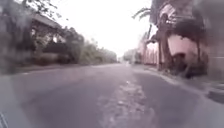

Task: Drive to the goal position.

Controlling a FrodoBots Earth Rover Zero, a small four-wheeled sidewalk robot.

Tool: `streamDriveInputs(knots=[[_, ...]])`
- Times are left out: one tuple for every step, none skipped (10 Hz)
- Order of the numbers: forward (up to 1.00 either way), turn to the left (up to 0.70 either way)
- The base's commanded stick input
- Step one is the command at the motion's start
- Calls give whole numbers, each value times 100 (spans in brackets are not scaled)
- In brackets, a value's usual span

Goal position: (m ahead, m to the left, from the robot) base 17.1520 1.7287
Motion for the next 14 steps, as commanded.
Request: streamDriveInputs(knots=[[100,-40],[100,-36],[100,-23],[100,-10],[100,0],[100,0],[100,0],[100,0],[100,0],[100,0],[100,0],[100,0],[100,0],[100,0]])
